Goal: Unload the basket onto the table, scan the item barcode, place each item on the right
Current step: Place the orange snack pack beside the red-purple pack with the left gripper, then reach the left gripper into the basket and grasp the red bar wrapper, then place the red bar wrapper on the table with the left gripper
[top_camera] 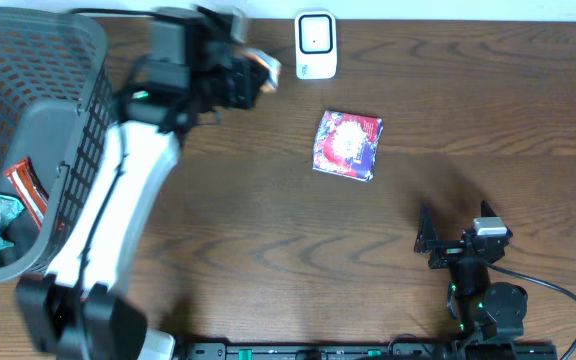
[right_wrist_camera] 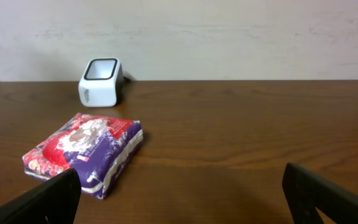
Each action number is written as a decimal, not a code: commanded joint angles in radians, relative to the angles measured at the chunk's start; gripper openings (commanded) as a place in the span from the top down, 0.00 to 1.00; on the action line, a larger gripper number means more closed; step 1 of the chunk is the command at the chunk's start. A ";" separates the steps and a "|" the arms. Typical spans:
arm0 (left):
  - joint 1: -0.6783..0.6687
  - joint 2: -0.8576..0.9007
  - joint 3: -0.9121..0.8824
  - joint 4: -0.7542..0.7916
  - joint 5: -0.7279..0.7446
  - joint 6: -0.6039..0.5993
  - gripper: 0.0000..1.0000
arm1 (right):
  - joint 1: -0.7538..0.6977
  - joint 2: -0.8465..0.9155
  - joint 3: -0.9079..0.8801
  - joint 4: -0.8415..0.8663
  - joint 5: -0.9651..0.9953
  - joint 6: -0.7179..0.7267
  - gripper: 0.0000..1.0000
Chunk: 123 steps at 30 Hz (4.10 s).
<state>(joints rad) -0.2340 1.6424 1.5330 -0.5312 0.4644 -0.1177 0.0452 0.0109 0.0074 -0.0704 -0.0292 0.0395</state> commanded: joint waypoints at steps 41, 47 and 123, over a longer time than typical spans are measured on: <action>0.787 -0.210 -0.021 -0.166 -0.557 0.028 0.02 | -0.007 -0.006 -0.002 -0.004 0.001 -0.014 0.01; 0.825 -0.138 -0.154 -0.172 -0.597 0.029 0.02 | -0.007 -0.006 -0.002 -0.004 0.001 -0.014 0.01; -0.011 0.058 -0.136 0.075 0.062 -0.059 0.92 | -0.007 -0.006 -0.002 -0.004 0.001 -0.014 0.01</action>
<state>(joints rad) -0.1940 1.6085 1.3975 -0.4488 0.5690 -0.2012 0.0452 0.0109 0.0071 -0.0704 -0.0292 0.0395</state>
